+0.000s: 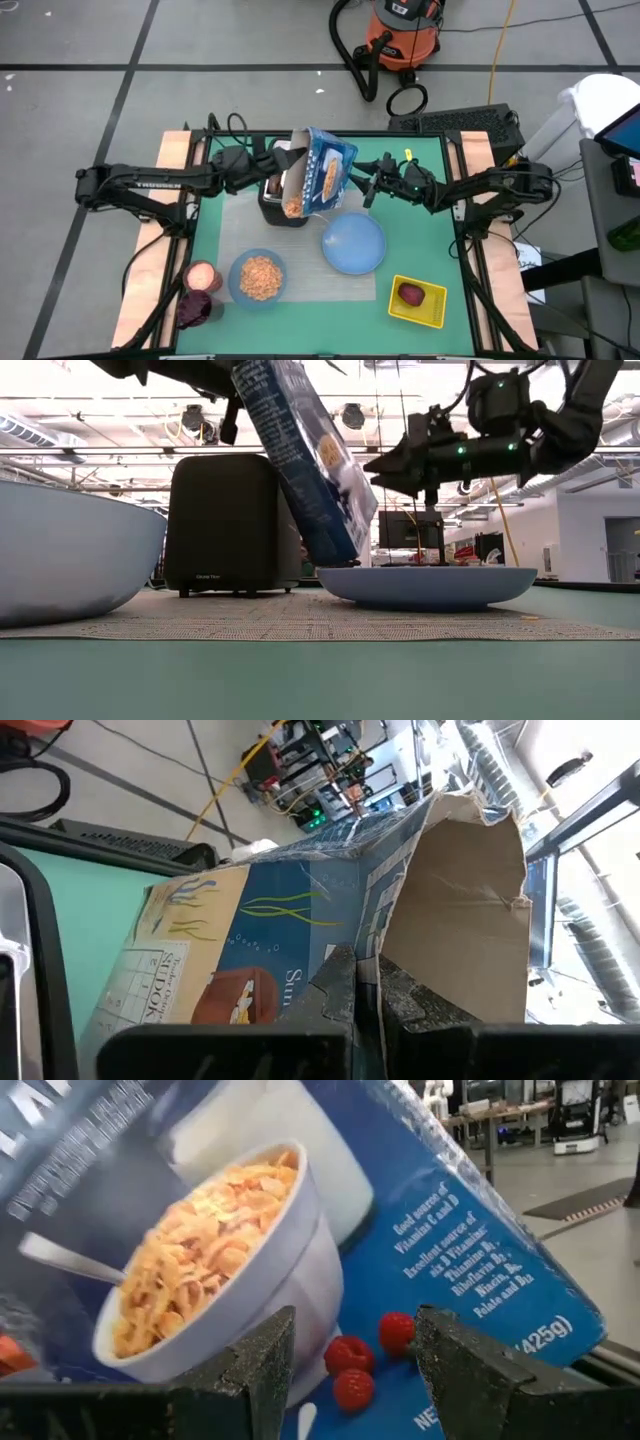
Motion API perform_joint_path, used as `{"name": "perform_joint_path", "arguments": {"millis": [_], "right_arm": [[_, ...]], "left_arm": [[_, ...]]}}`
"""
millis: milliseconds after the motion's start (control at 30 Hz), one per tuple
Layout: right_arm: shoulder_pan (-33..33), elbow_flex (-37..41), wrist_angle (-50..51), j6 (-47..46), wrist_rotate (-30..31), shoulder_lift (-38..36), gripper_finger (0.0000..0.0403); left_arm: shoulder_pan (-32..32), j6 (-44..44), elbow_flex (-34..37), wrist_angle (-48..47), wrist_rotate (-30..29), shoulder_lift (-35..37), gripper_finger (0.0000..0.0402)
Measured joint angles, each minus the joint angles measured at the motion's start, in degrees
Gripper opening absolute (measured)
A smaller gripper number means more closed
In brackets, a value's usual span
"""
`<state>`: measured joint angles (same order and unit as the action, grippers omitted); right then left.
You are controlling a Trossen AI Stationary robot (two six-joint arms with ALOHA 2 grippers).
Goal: Arrange a breakfast setting
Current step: Pour the cereal into the blue bowl
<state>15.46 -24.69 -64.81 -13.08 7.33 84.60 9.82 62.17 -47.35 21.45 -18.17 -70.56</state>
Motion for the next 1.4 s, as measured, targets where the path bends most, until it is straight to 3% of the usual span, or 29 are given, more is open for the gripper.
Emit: {"name": "perform_joint_path", "arguments": {"millis": [533,700,1167,1400], "right_arm": [[0.5,-4.3,-1.2,-3.0,-0.3,12.1,0.0192],[0.5,-6.0,-0.9,-3.8,-3.0,13.3,0.0192],[0.5,-6.2,-1.0,-6.3,-3.1,13.4,0.0192],[0.6,-6.2,-3.8,-7.2,-3.1,13.4,0.0192]], "left_arm": [[2.5,1.0,0.0,0.0,0.3,-3.2,0.0015],[2.7,-2.0,0.0,-0.3,0.2,-3.2,0.0029],[5.0,-12.5,0.0,-0.1,0.1,-3.0,0.0154],[7.0,-17.6,0.0,1.4,0.1,-2.8,0.0174]]}}
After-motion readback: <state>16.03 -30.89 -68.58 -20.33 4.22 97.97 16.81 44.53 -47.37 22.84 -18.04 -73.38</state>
